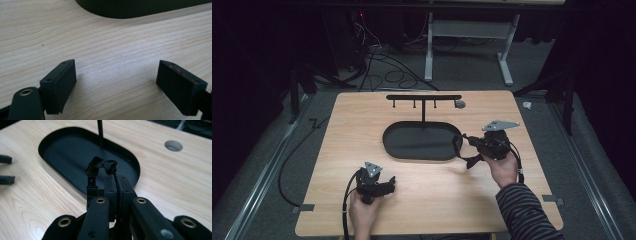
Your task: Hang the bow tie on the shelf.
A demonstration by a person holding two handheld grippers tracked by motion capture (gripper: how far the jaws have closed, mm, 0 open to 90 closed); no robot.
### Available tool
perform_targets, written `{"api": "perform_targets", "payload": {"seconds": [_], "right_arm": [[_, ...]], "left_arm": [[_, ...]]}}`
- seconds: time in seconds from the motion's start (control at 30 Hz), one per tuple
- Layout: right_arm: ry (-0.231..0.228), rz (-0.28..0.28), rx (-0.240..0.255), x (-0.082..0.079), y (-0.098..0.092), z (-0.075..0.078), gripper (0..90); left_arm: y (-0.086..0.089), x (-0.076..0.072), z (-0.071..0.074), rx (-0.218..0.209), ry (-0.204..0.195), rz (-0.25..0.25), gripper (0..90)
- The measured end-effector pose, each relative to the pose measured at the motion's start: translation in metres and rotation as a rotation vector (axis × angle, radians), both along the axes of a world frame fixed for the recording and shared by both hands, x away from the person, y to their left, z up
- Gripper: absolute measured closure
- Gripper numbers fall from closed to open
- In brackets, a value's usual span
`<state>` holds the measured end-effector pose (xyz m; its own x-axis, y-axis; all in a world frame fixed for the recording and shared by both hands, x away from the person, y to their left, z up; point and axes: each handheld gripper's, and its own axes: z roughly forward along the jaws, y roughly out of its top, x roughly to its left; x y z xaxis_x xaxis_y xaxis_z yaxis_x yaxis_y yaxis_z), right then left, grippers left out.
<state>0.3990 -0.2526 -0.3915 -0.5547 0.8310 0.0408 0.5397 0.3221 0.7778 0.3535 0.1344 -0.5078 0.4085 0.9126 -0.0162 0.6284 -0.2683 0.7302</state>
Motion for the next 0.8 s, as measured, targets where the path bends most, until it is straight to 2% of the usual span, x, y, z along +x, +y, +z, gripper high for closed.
{"api": "perform_targets", "payload": {"seconds": [0.5, 0.8], "right_arm": [[-0.043, 0.018, 0.003, 0.016, 0.010, 0.022, 89.3], [-0.061, 0.011, 0.006, 0.024, 0.014, 0.034, 89.3]], "left_arm": [[0.000, 0.000, 0.000, 0.000, -0.001, 0.000, 16.5], [0.000, 0.000, 0.000, 0.000, -0.001, 0.000, 16.5]]}}
